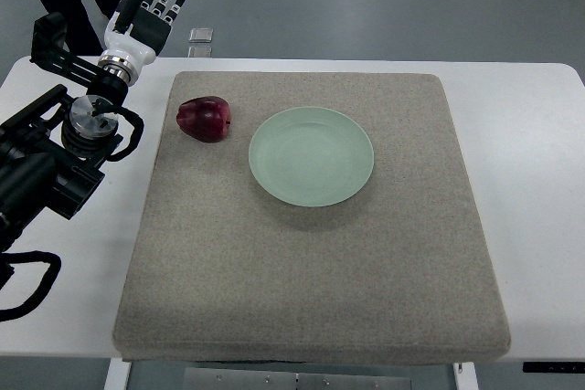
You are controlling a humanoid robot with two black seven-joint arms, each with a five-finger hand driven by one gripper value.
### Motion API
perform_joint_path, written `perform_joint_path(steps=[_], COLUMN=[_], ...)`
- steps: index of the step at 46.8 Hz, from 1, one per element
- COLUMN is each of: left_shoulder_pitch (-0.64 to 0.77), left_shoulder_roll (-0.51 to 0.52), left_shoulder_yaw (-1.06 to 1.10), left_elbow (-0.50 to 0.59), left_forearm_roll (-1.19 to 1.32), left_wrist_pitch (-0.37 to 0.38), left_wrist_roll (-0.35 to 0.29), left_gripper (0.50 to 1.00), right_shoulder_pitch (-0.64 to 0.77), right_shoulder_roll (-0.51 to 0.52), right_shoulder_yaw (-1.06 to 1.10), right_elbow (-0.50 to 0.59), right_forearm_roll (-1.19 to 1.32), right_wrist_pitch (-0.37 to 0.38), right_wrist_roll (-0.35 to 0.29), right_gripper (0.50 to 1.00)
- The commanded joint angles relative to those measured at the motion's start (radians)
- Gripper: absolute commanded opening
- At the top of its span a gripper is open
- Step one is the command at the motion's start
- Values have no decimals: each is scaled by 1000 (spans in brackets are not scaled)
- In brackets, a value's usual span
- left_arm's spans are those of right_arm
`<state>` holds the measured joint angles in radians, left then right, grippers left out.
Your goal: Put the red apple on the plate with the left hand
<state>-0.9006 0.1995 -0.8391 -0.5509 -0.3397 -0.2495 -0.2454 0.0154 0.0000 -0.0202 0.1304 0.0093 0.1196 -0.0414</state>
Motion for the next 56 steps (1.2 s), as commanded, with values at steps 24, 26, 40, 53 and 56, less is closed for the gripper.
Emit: perform_joint_path(steps=[24, 26, 40, 53, 56], left_shoulder_pitch=[8, 9, 9, -1, 0], left_shoulder_roll=[12, 12, 21, 38, 38], left_shoulder_yaw=[8, 9, 14, 109, 113], left_elbow=[9, 12, 19, 2, 2], left_forearm_roll=[1, 1, 8, 15, 15], left_wrist_pitch=[-24, -25, -91, -100, -100], left_wrist_roll=[0, 0, 0, 0, 0], left_gripper=[1000, 1000, 1000, 1000, 1000], right_shoulder_pitch=[0, 0, 0, 0, 0], right_shoulder_roll=[0, 0, 0, 0, 0], right_shoulder_yaw=[0, 0, 0, 0, 0], right_elbow=[0, 0, 0, 0, 0], right_forearm_roll=[0, 0, 0, 0, 0], right_wrist_pitch=[0, 0, 0, 0, 0], right_wrist_roll=[0, 0, 0, 0, 0], right_gripper=[930, 930, 930, 930, 930])
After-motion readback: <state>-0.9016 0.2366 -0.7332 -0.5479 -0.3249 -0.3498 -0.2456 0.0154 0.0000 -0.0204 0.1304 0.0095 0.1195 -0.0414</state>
